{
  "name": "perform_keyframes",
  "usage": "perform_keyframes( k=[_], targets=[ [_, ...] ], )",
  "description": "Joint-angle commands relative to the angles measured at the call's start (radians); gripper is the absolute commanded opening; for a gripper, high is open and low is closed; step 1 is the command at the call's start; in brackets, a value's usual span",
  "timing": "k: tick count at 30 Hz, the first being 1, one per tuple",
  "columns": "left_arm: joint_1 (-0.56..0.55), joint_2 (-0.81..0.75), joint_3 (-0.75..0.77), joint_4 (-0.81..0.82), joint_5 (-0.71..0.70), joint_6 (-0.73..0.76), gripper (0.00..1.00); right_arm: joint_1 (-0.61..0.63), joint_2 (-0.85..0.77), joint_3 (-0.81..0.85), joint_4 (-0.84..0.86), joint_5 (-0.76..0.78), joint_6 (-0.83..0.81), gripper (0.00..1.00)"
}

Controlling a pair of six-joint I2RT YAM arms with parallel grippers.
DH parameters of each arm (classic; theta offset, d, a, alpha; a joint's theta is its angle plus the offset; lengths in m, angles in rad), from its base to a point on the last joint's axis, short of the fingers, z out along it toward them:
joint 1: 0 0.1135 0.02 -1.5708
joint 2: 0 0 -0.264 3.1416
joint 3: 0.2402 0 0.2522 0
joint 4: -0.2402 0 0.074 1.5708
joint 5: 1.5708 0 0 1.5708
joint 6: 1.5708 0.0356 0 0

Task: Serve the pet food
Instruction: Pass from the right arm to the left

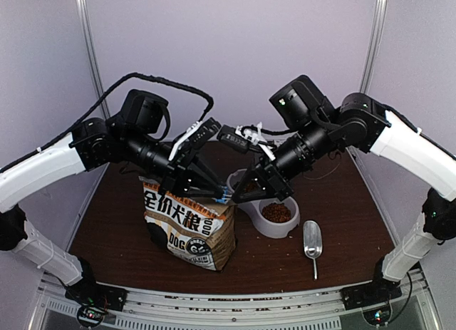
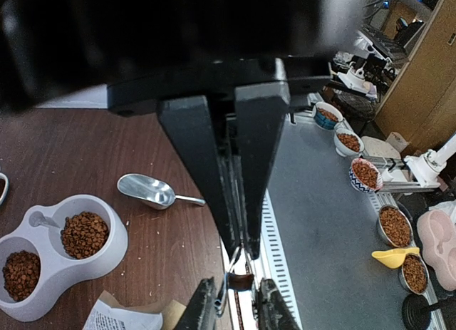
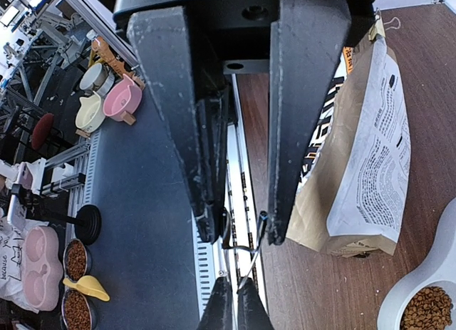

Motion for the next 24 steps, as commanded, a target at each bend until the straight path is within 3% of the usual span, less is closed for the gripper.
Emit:
perform_keyframes(
  k=[1,3,14,21,24],
  targets=[
    [-0.006,-0.004,-0.025,0.044,0.015,-0.022,0.03,0.001,-0.016,-0.005,0.037,0.018,-0.002,0.0],
    [-0.007,-0.01,-0.039,0.064,0.011,-0.042,0.02,0.001,-0.025,-0.018,0.049,0.025,-0.001,0.0],
    [-0.001,-0.04,-0.088,0.155,-0.097,-0.208,0.0,0.001,-0.103,-0.123,0.139,0.049,-0.006,0.5],
    [0.017,-0.085,-0.156,0.274,-0.138,-0.306,0.0,0.0,-0.17,-0.222,0.259,0.095,0.031,0.58],
    [0.023,-0.115,-0.204,0.358,-0.17,-0.36,0.0,-0.001,-0.241,-0.349,0.46,0.153,0.116,0.63]
  ],
)
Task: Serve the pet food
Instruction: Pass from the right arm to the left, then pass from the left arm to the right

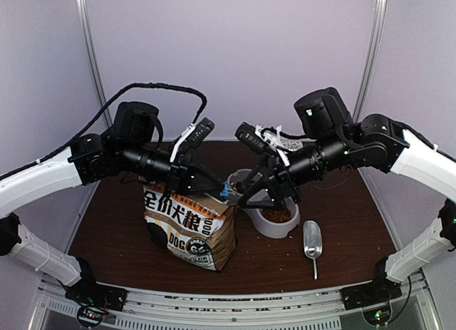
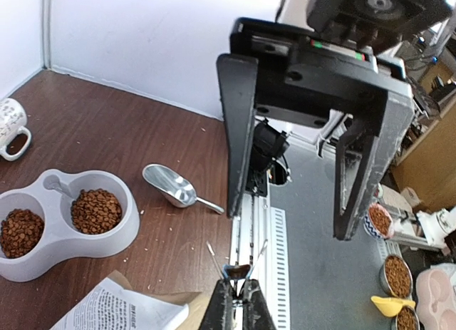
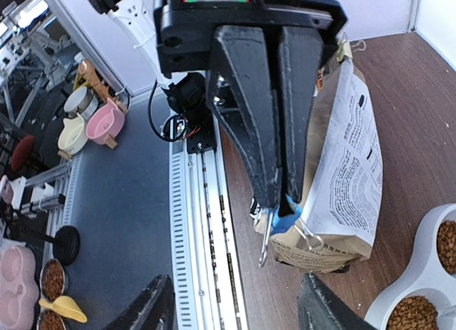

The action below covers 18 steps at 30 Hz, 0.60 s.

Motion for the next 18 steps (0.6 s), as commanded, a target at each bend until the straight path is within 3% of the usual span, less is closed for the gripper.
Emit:
perform_keyframes(
  k=[1,4,9,13,18],
  targets=[
    [0.012,-0.064,-0.074,0.205,-0.064,-0.116,0.0,-0.001,-0.12,-0.174,0.333,0.087,0.13,0.66],
    [0.013,-0.103,-0.137,0.335,-0.08,-0.177,0.0,0.0,-0.175,-0.325,0.612,0.115,0.272,0.72],
    [0.012,-0.151,-0.188,0.435,-0.116,-0.22,0.0,0.001,-0.168,-0.43,0.886,0.07,0.445,0.74],
    [0.013,-0.171,-0.227,0.504,-0.108,-0.248,0.0,0.002,-0.138,-0.432,0.947,0.055,0.5,0.74],
    [0.013,-0.186,-0.242,0.509,-0.113,-0.247,0.0,0.003,-0.122,-0.421,1.003,0.022,0.541,0.65]
  ],
)
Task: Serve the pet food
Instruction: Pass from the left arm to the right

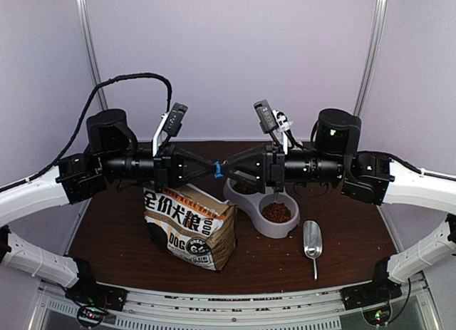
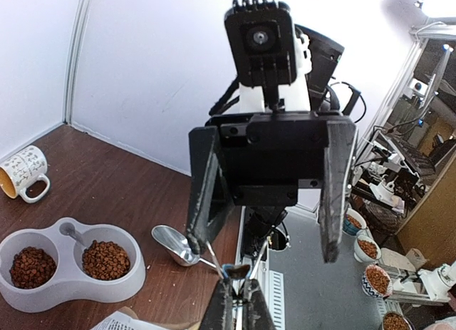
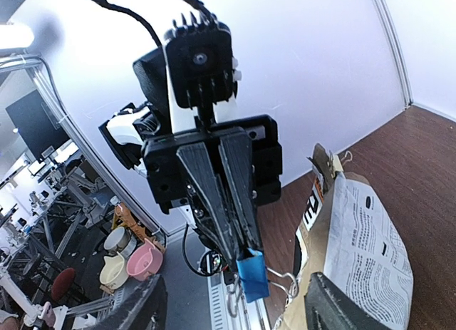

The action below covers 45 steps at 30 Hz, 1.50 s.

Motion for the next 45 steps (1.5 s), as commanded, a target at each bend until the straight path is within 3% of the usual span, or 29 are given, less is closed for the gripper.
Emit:
perform_keyframes(
  k=[1,12,21,28,35,45],
  targets=[
    [0.006,-0.024,-0.019,0.09,-0.015,-0.022,0.0,0.002,0.013,0.015,0.127,-0.044,0.075,0.62],
    [0.006,-0.045,-0.033,0.105,-0.034,-0.027,0.0,0.005,0.046,0.033,0.141,-0.099,0.087,0.42],
    [0.006,-0.045,-0.036,0.113,-0.033,-0.026,0.0,0.006,0.035,0.016,0.205,-0.102,0.109,0.52],
    [0.006,-0.051,-0.047,0.125,-0.034,-0.035,0.0,0.006,0.028,0.008,0.225,-0.086,0.113,0.44],
    [0.006,-0.052,-0.053,0.13,-0.032,-0.04,0.0,0.005,0.021,0.003,0.22,-0.065,0.105,0.47],
    [0.006,-0.049,-0.054,0.134,-0.034,-0.04,0.0,0.006,0.019,-0.005,0.233,-0.063,0.105,0.19]
  ],
)
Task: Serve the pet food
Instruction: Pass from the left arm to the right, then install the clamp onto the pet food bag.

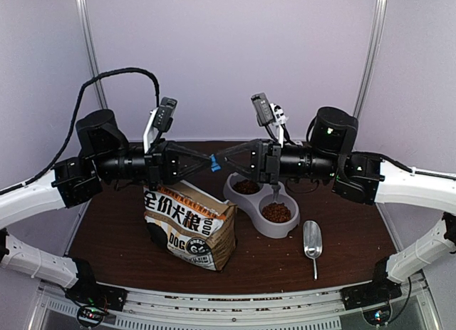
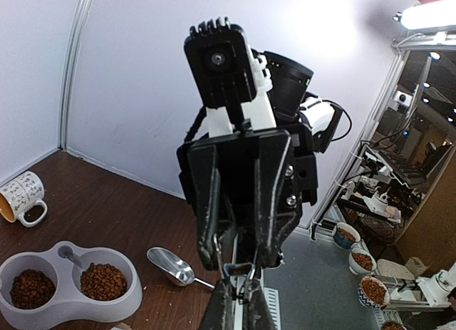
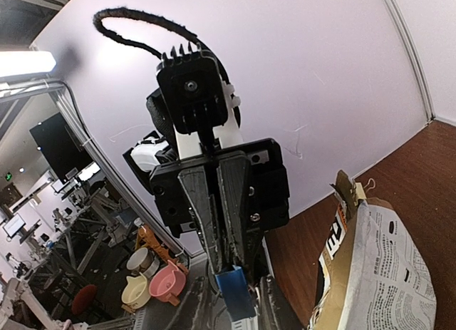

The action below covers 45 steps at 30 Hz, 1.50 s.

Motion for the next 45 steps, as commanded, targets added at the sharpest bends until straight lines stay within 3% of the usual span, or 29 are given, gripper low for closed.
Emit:
perform_keyframes(
  k=[1,4,8,13,20,27,45],
  targets=[
    [0.008,-0.006,-0.015,0.025,-0.029,-0.007,0.0,0.007,-0.036,-0.013,0.063,-0.011,0.0,0.16],
    [0.008,-0.008,-0.01,-0.002,-0.056,0.007,0.01,0.008,-0.042,-0.014,0.061,0.002,-0.005,0.01],
    [0.026,-0.053,0.024,-0.153,-0.178,0.086,0.46,0.009,-0.044,0.023,-0.046,0.045,-0.057,0.0],
    [0.189,-0.168,0.039,-0.366,-0.302,0.121,0.79,0.014,0.005,0.175,-0.355,0.186,-0.154,0.0],
    [0.478,-0.252,-0.001,-0.57,-0.271,0.152,0.92,0.025,0.161,0.377,-0.585,0.289,-0.194,0.0],
    [0.589,-0.235,-0.069,-0.601,-0.184,0.174,0.89,0.045,0.35,0.571,-0.702,0.319,-0.239,0.0],
    [0.603,-0.208,-0.129,-0.587,-0.185,0.217,0.35,0.057,0.613,0.854,-0.811,0.346,-0.286,0.0]
  ],
)
